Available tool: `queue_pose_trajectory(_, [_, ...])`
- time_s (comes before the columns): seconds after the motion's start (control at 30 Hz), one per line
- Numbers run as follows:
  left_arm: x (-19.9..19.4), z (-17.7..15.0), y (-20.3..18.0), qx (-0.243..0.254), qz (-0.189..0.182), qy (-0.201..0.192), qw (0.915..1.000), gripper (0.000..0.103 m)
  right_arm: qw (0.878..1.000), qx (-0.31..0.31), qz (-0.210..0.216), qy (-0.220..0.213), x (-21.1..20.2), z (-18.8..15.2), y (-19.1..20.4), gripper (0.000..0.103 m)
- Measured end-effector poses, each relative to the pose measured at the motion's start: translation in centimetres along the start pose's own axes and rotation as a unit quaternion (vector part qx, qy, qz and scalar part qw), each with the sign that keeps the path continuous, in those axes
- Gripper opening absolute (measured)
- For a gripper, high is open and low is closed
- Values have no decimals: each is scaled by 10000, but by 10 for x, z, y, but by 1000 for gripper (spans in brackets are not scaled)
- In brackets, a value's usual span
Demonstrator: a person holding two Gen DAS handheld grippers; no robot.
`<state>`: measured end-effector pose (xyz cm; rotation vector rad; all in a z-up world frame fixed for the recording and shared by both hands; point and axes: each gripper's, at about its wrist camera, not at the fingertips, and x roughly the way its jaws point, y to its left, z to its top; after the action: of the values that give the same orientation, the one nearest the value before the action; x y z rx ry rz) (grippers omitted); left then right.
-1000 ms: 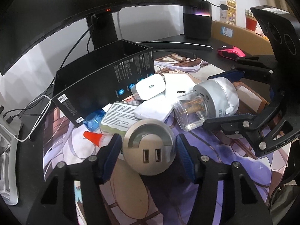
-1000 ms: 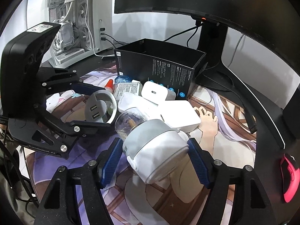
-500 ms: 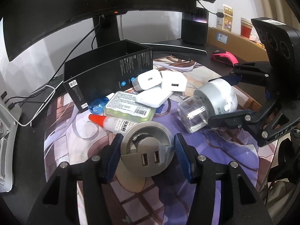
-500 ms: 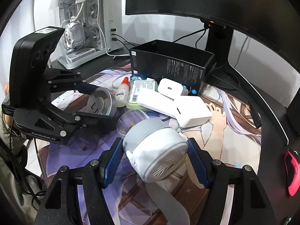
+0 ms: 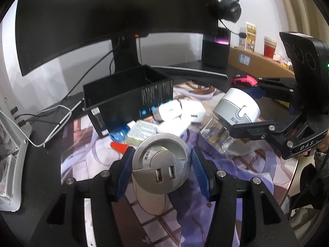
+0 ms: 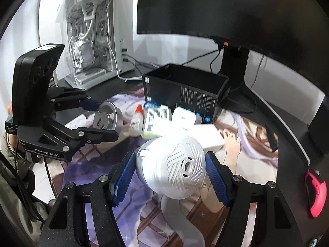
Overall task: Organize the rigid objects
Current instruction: 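Lift the silver socket with the left gripper while the right lifts the white device, then lower both held objects into the black box and open both grippers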
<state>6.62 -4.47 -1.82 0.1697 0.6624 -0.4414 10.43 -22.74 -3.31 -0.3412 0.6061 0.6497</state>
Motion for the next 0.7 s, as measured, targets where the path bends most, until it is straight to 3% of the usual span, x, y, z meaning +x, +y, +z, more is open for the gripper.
queue_pose_trajectory(0.37, [-3,38,28,-126,157,-439,9988,55,9982,-115,-166,-563,-2,57,-4,69])
queue_pose_trajectory(0.7, [29,81,73,-455,549,-687,9951,55,9948,28,-482,-895,28,113,-22,69])
